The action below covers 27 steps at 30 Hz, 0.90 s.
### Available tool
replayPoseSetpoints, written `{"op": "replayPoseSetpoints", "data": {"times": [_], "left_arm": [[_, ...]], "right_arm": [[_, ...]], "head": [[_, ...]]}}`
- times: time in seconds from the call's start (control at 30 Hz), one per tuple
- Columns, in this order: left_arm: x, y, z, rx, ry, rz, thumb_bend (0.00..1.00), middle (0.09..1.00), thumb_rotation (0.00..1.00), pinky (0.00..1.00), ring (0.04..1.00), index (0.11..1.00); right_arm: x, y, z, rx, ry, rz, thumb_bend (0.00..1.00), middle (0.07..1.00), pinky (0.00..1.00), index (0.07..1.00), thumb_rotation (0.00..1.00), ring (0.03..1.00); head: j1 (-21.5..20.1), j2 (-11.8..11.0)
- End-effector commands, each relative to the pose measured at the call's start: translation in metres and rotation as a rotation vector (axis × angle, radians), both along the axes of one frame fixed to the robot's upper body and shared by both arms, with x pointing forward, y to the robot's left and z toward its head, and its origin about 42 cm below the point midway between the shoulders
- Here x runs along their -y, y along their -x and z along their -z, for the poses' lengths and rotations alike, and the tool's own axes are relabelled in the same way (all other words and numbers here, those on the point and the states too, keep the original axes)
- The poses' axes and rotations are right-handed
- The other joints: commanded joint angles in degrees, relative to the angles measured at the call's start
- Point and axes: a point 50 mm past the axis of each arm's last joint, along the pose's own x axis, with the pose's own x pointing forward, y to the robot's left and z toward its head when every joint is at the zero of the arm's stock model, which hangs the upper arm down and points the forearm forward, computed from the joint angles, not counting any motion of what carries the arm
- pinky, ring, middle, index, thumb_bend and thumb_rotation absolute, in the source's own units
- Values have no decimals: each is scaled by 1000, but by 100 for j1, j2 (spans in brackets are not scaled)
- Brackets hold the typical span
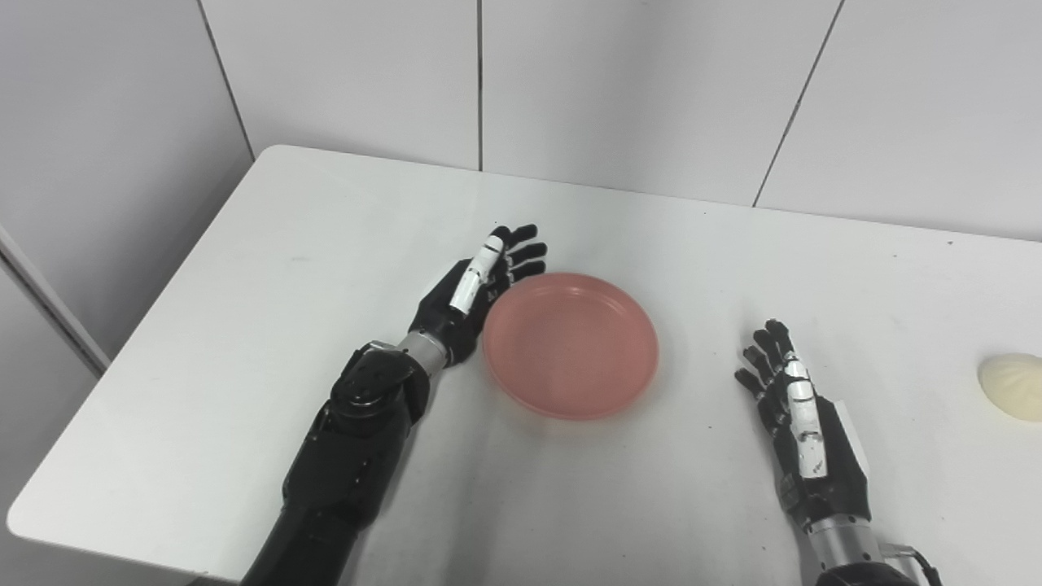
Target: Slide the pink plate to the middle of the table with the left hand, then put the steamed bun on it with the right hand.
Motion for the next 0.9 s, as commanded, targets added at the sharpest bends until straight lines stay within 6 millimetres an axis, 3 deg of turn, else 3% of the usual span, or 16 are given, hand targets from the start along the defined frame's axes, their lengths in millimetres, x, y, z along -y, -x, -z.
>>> {"op": "replayPoseSetpoints", "data": {"times": [0.0, 0.3, 0.87], "left_arm": [[1, 12, 27, -100, -44, 24, 435, 886, 1000, 890, 888, 873], [10, 22, 31, -117, -15, 84, 474, 878, 1000, 877, 880, 866], [-3, 20, 44, -154, 2, 59, 447, 883, 1000, 883, 884, 870]], "right_arm": [[-5, 2, -2, 16, -4, -5, 347, 969, 973, 974, 1000, 956], [-9, 3, -1, 14, 1, -4, 354, 964, 961, 975, 1000, 951], [-12, 1, 1, 16, 21, -9, 359, 964, 950, 972, 1000, 952]], "head": [[-50, 1], [-283, 37], [-533, 37]]}}
